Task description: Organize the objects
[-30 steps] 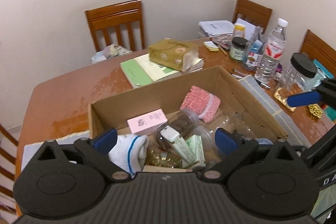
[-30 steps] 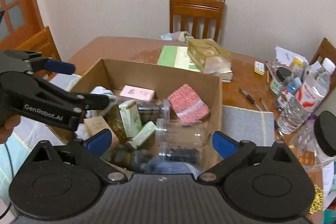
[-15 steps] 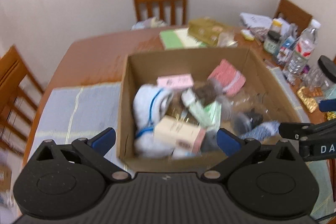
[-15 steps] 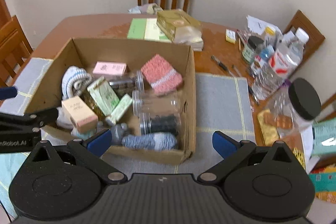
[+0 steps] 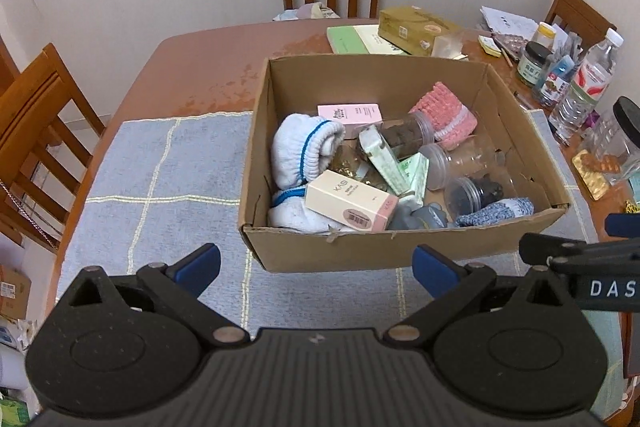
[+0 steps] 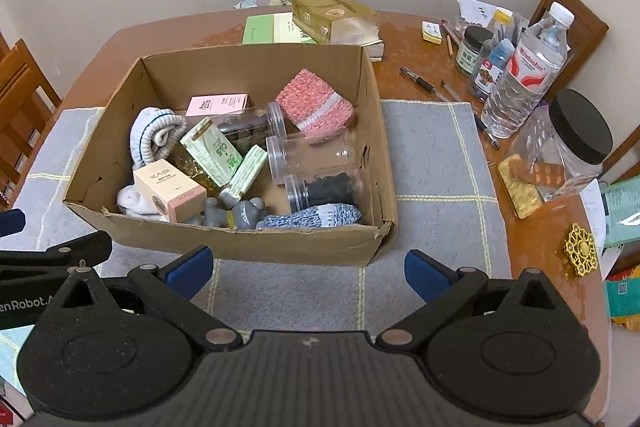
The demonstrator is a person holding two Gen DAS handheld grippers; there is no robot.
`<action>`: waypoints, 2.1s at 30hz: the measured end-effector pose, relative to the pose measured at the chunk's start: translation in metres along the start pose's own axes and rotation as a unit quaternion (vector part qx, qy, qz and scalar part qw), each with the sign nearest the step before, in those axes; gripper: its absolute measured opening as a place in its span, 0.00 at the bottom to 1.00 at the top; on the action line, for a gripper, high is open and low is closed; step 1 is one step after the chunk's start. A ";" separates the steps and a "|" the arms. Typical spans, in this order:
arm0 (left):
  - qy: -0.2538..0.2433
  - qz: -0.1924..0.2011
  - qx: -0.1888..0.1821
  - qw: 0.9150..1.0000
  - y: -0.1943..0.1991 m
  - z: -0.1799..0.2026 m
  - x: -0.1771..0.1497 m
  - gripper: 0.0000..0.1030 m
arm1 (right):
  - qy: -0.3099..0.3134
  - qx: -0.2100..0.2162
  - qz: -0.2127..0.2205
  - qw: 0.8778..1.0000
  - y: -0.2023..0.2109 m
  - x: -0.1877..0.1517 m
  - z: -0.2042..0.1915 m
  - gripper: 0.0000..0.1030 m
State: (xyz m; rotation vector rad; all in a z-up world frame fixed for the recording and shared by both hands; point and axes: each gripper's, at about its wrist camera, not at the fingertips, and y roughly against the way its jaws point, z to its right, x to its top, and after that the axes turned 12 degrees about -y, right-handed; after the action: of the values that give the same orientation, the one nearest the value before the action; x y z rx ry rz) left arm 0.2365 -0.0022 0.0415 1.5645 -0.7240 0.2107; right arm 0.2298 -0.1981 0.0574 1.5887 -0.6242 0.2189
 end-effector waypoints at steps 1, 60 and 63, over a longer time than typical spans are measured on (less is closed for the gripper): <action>-0.001 0.001 0.001 1.000 0.000 0.000 0.001 0.99 | -0.001 0.001 0.000 1.000 0.001 0.000 0.000 1.00; 0.002 -0.012 -0.011 1.000 0.001 0.000 0.007 0.99 | -0.026 0.000 0.003 1.000 0.008 0.002 0.001 1.00; 0.002 -0.013 -0.011 1.000 0.001 0.000 0.007 0.99 | -0.026 0.001 0.003 1.000 0.008 0.003 0.001 1.00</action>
State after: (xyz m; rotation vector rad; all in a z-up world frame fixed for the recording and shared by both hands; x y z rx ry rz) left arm 0.2415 -0.0041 0.0457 1.5504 -0.7012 0.1863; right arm 0.2279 -0.1998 0.0655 1.5988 -0.6692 0.1838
